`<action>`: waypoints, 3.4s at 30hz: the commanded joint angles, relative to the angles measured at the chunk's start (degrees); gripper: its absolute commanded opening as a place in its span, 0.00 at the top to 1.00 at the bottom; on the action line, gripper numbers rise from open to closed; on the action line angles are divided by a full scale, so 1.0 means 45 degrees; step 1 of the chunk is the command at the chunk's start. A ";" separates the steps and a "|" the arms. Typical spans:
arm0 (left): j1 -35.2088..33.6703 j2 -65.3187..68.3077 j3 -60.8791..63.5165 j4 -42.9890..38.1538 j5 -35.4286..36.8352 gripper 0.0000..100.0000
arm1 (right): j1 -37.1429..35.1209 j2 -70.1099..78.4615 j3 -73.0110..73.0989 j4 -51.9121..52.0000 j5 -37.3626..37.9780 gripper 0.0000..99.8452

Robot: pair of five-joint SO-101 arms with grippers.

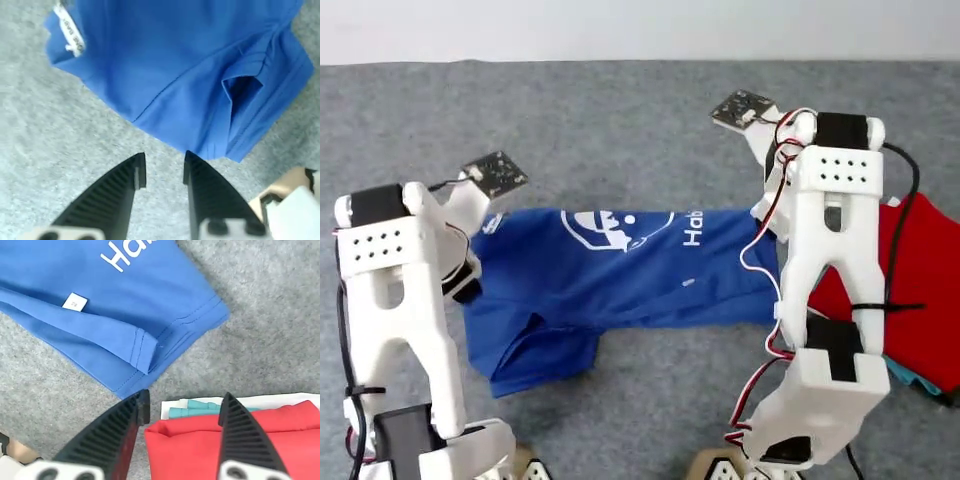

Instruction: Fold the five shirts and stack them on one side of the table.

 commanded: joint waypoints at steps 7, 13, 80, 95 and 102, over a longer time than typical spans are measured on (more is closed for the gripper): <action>0.1426 0.0547 0.0205 -0.3731 0.3692 0.99 | -0.0674 0.1612 -0.0801 -0.1885 -0.0176 0.99; 0.2149 0.3380 0.0166 -0.6369 0.5079 0.99 | -0.0811 0.3116 -0.0821 -0.4288 -0.2071 0.99; -0.0117 -0.2735 -0.0654 -0.2579 0.7482 1.00 | -0.1807 0.2901 -0.0449 0.0498 -0.4142 0.99; -0.4024 -0.3048 -0.0107 -0.2794 0.7502 0.99 | -0.2530 0.4972 0.1993 0.0557 -0.5138 0.99; -0.4884 -0.3126 -0.0107 -0.2794 0.7971 0.99 | -0.3624 0.2354 0.2735 0.0420 -0.5138 0.99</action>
